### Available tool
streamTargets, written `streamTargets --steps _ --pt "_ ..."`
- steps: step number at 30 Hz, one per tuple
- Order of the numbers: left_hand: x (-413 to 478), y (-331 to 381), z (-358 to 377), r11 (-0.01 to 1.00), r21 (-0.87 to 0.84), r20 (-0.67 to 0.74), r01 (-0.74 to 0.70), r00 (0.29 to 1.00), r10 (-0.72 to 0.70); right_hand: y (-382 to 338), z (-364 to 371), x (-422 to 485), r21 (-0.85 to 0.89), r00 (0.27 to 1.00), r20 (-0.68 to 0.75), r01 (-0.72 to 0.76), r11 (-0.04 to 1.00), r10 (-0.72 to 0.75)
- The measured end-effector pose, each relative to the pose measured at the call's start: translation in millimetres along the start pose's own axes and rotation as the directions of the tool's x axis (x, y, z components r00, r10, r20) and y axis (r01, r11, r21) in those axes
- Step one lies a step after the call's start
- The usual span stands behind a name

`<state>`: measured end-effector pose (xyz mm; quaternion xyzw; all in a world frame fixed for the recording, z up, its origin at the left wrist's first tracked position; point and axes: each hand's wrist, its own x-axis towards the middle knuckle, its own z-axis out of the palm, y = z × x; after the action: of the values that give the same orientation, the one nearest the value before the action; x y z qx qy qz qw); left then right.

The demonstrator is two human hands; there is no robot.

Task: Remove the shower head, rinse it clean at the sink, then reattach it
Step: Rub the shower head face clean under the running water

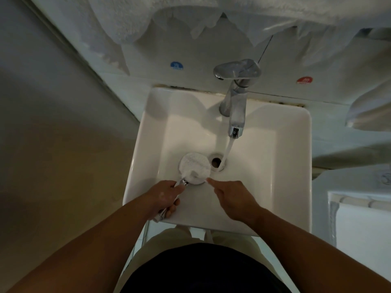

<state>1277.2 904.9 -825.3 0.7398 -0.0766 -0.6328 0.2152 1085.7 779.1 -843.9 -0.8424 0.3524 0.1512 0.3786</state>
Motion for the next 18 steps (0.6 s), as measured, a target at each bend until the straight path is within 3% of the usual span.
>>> streamTargets --steps 3,8,11,18 --pt "2 -1 -1 1.0 -0.007 0.001 0.005 1.0 -0.005 -19 6 -2 0.058 0.997 0.009 0.07 0.996 -0.071" --pt "3 -1 -1 1.0 0.009 -0.004 0.003 1.0 -0.003 -10 1 5 0.035 1.0 -0.009 0.001 0.999 0.0" --pt "3 -2 -1 1.0 -0.018 0.012 0.015 1.0 -0.015 -19 11 -4 0.053 0.997 0.037 0.059 0.997 -0.061" --pt "2 2 -5 0.954 -0.262 0.117 0.148 0.986 -0.121 -22 24 -11 0.029 0.998 -0.022 0.051 0.998 -0.05"
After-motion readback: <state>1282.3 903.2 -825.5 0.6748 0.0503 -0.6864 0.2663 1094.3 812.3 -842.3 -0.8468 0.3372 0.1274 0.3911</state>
